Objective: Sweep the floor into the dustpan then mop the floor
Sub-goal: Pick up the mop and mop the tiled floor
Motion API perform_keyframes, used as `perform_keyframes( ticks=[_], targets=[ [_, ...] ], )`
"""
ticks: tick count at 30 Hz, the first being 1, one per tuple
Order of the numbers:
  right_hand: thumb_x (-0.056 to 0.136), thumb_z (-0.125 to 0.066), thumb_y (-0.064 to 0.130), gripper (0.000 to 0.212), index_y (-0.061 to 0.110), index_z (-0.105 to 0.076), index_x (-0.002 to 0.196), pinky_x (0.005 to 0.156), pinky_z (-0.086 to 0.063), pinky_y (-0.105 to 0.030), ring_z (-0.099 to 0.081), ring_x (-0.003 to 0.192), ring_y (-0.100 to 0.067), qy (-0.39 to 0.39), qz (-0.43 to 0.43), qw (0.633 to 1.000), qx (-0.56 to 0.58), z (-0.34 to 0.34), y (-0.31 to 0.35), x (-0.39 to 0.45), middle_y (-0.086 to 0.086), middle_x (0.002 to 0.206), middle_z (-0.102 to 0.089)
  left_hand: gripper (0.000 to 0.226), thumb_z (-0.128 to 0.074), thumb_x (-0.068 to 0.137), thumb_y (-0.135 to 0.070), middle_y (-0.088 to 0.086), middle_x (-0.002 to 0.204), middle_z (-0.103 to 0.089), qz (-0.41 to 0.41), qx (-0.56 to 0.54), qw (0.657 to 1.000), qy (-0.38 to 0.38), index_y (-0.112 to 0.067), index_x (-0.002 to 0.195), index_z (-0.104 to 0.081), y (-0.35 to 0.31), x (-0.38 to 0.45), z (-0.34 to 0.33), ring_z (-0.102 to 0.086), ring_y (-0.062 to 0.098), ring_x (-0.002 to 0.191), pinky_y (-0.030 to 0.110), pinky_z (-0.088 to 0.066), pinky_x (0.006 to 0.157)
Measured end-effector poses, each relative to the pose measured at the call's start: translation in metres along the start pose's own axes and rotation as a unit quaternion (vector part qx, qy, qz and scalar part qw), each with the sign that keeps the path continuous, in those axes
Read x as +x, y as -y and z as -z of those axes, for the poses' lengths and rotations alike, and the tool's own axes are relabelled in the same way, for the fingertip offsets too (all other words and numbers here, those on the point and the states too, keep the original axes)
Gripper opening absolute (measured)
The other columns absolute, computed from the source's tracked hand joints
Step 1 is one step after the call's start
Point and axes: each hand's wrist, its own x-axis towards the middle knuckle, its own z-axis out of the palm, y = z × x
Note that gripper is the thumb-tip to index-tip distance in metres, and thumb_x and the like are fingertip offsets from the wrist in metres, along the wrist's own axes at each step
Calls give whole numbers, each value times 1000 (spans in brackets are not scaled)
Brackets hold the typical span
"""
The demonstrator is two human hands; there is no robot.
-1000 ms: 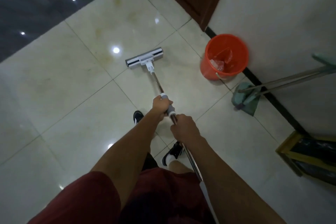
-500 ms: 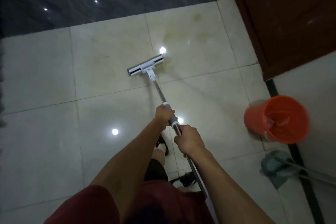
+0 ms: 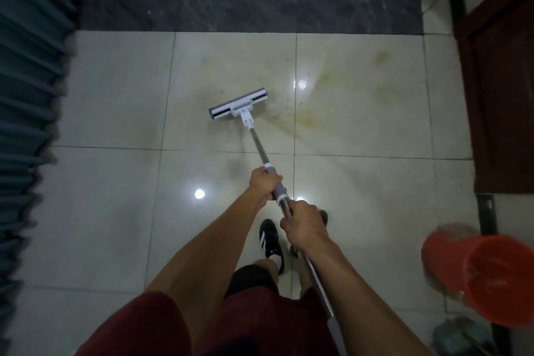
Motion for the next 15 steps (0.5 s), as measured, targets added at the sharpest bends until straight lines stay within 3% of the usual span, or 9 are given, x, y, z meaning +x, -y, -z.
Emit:
perform_keyframes(
  ticks=[3,8,11,15],
  targets=[
    [90,-58,10,23,13,-65,112,75,-58,-36,-66,84,-24,8,16,1000,-17,11,15,25,-8,97,-67,14,-66,92,4,19,90,-64,9,-17,1000,-19,-1,103,-59,-22,12,-2,-67,35,74,49,-61,72],
    [91,-54,6,26,13,-64,113,72,-58,-35,-66,84,-25,21,38,998,-53,39,34,80,-9,98,-66,14,-67,92,4,17,85,-64,8,-72,997,-38,0,103,-59,-59,40,-8,-66,30,66,42,-61,60],
    [93,-55,6,25,11,-64,116,73,-58,-33,-65,83,-23,21,41,997,-62,53,49,108,-5,95,-61,14,-67,91,5,23,94,-65,9,-96,994,-59,-6,90,-59,-83,59,-10,-67,36,76,45,-61,67],
    [93,-54,5,27,10,-64,117,64,-49,-27,-61,80,-22,11,66,994,-87,73,67,140,-7,96,-62,26,-64,93,6,21,91,-64,20,-126,989,-74,-14,81,-53,-115,80,-16,-68,42,87,45,-62,70]
  ],
)
